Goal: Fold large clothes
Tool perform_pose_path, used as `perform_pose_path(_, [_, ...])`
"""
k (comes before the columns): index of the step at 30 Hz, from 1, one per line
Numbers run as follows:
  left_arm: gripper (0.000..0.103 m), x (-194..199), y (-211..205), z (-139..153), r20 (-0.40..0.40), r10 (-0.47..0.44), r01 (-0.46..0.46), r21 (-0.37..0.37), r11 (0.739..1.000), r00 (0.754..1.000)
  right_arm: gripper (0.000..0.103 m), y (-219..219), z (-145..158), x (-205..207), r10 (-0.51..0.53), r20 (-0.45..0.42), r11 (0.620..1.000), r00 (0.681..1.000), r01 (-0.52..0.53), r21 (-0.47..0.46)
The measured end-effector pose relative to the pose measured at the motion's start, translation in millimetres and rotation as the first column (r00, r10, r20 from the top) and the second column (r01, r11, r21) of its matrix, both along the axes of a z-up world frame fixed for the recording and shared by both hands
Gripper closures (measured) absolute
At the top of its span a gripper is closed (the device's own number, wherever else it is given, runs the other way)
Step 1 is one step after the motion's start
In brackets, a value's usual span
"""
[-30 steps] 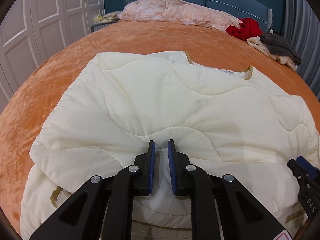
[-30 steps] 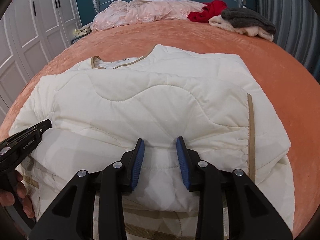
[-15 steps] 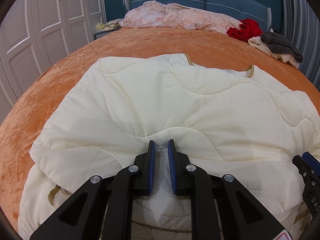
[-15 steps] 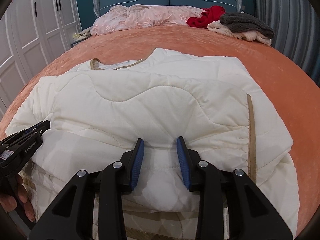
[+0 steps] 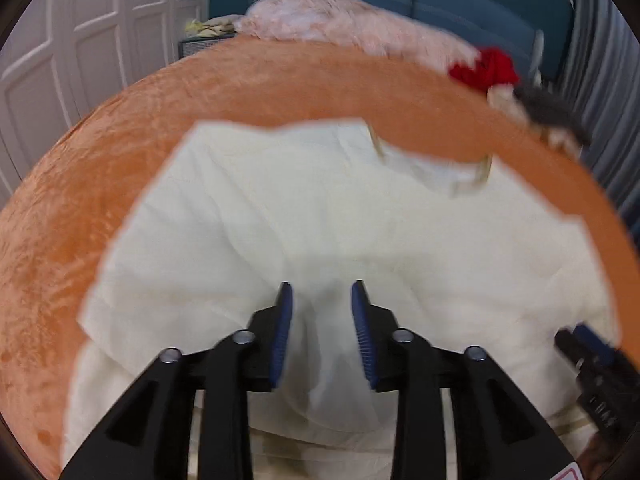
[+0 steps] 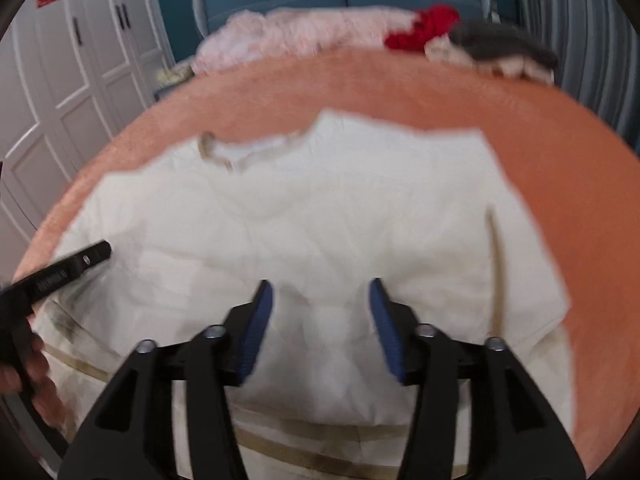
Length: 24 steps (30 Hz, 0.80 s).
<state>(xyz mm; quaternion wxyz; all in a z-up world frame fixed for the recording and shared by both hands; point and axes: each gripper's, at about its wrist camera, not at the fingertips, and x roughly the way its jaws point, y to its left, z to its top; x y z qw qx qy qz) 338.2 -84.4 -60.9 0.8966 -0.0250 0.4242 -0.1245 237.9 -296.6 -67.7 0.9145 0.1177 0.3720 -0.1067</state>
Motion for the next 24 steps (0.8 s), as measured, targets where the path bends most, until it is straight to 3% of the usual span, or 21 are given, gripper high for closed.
perform_pose_path(2, [0.070,15,18,25,0.030,0.020,-0.018,-0.073,0.997,0.999,0.045,1,23,14,0.029,0.054,1.000,0.998,-0.030,0.010])
perform_pose_path(5, [0.061,58,31,44,0.013,0.063,-0.062,-0.102,0.993,0.998,0.042,3,44,62,0.088,0.091,0.991,0.992,-0.096,0.097])
perform_pose_path(8, [0.061,117,40,35,-0.113,0.094,-0.110,-0.149,0.983,0.989,0.040,6,45,126,0.138,0.101,0.960,0.985,-0.158,0.232])
perform_pose_path(11, [0.061,156,45,19,-0.169,0.115,-0.139,-0.140,0.980,0.979,0.040,13,30,192,0.176,0.047,0.930,0.983,-0.182,0.319])
perform_pose_path(14, [0.063,175,45,2,-0.178,0.113,-0.136,-0.118,0.984,0.978,0.040,26,9,246,0.206,-0.021,0.933,0.978,-0.190,0.305])
perform_pose_path(20, [0.063,180,41,-36,-0.128,0.111,-0.116,-0.031,0.993,0.986,0.042,53,-44,297,0.264,-0.149,0.929,0.953,-0.210,0.304])
perform_pose_path(21, [0.063,178,38,-38,-0.099,0.110,-0.112,-0.010,0.994,0.989,0.045,58,-48,295,0.265,-0.139,0.936,0.954,-0.220,0.275])
perform_pose_path(22, [0.063,175,36,-39,-0.072,0.110,-0.110,0.012,0.994,0.991,0.056,63,-48,292,0.281,-0.113,0.937,0.953,-0.247,0.247])
perform_pose_path(23, [0.063,172,32,-41,-0.046,0.109,-0.107,0.039,0.993,0.993,0.095,67,-49,291,0.333,-0.093,0.914,0.938,-0.297,0.277])
perform_pose_path(24, [0.063,169,31,-43,-0.028,0.105,-0.104,0.056,0.993,0.994,0.100,67,-49,288,0.339,-0.087,0.910,0.937,-0.302,0.284])
